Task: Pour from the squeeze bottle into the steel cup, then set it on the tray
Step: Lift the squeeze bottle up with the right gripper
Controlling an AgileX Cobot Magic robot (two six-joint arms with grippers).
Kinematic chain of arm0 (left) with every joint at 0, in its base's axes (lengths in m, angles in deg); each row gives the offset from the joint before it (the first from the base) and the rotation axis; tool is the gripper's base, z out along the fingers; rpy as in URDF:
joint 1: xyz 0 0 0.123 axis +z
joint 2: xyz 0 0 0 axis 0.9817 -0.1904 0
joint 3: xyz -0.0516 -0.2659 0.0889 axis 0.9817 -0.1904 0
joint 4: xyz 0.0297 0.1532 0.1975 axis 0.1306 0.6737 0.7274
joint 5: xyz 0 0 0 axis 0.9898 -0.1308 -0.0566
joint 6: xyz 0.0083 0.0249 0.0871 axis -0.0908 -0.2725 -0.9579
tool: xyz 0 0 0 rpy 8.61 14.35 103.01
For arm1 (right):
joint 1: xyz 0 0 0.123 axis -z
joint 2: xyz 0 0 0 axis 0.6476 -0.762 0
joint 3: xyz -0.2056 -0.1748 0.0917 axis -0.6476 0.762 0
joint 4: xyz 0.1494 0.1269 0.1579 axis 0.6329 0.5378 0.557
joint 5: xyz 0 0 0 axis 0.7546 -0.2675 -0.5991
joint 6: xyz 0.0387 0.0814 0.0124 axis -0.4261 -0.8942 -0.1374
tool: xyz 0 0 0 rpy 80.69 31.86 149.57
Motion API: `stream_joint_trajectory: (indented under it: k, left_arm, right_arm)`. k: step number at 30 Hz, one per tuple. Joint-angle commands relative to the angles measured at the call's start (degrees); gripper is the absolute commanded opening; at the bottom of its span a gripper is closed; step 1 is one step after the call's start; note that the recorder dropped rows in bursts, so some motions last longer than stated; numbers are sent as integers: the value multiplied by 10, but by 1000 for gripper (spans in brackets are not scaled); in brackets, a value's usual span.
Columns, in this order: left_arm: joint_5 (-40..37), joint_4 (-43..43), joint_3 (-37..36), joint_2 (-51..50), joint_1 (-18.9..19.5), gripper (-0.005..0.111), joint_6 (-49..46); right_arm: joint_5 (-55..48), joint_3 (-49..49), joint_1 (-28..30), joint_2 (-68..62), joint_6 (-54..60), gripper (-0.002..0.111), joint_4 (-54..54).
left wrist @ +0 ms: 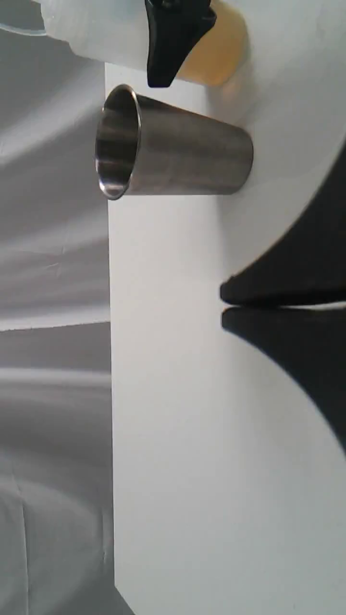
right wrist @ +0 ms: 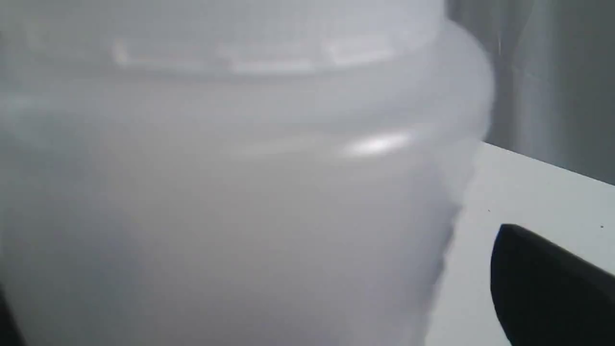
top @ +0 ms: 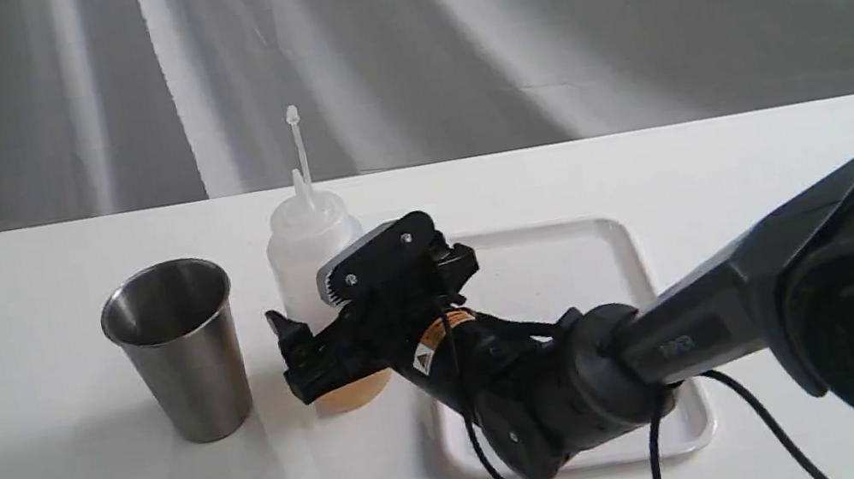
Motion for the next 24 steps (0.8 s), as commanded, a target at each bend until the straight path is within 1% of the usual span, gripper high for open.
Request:
stream_joint_trajectory:
  k: [1,5,17,20,22,24]
  left_arm:
    - [4,0,-3,1,-5,0,3]
    - [4,0,-3,1,-5,0,2]
    - [4,0,-3,1,-5,0,3]
    - [4,0,-3,1,-5,0,3]
    - [4,0,-3,1,-5,0,3]
    - [4,0,-3,1,-5,0,3]
  right_arm:
    - [7,-11,5,-8,-3,105,1]
    - [-1,-30,5,-19,-3,105,-6]
    - [7,-30,11,-27,-2,104,-5]
    - [5,-30,11,-29,-2,97,-13]
    - [5,-30,11,-29,-2,88,-15]
    - [5,-30,11,-29,-2,73,-15]
